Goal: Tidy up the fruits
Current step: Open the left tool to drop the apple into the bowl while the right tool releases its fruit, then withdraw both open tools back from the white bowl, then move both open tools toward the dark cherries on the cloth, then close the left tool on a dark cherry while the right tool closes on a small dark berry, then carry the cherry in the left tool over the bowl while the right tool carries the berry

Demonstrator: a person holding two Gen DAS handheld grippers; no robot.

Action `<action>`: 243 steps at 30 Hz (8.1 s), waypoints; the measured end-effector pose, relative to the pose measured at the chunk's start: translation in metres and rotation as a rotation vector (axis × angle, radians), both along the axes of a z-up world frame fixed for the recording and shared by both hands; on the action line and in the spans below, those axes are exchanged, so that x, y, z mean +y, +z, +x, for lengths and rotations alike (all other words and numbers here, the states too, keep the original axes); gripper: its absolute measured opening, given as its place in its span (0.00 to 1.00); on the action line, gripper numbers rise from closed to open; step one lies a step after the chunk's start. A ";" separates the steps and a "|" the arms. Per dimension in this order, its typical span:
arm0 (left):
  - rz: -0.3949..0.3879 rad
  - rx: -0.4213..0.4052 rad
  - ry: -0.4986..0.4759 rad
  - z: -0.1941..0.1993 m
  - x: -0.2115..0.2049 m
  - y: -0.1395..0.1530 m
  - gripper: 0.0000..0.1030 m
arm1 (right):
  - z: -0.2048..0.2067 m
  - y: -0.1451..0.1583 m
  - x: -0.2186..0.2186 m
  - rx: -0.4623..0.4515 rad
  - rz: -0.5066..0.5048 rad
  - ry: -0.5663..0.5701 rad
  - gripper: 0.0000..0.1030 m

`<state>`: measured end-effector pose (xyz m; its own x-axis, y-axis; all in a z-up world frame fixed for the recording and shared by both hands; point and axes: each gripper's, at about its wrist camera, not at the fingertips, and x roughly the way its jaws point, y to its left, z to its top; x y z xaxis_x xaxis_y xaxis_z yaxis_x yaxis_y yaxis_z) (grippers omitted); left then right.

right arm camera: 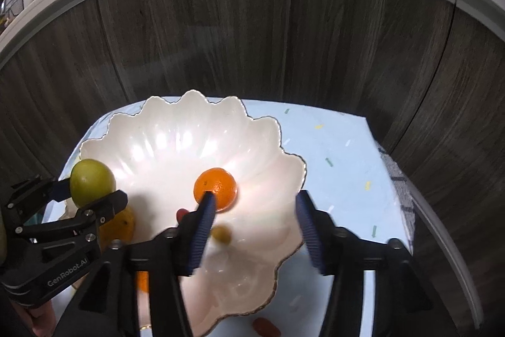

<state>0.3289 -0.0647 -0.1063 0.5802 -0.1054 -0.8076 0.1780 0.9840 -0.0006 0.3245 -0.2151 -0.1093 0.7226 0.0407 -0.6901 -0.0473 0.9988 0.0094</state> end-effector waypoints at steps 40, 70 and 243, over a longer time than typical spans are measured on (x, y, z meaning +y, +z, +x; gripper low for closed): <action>0.004 -0.183 -0.014 -0.064 -0.010 0.077 0.97 | -0.074 0.055 -0.026 -0.112 0.040 -0.081 0.69; 0.027 -0.217 -0.103 -0.130 -0.037 0.086 0.98 | -0.137 0.051 -0.056 -0.112 0.058 -0.151 0.69; -0.048 -0.090 -0.463 -0.172 -0.064 0.015 0.28 | -0.185 -0.031 -0.031 0.070 0.190 0.013 0.17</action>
<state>0.1569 -0.1282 -0.0908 0.5310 -0.4055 -0.7440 0.5993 0.8005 -0.0085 0.1394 -0.2460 -0.1405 0.6713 0.1841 -0.7180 -0.0529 0.9781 0.2013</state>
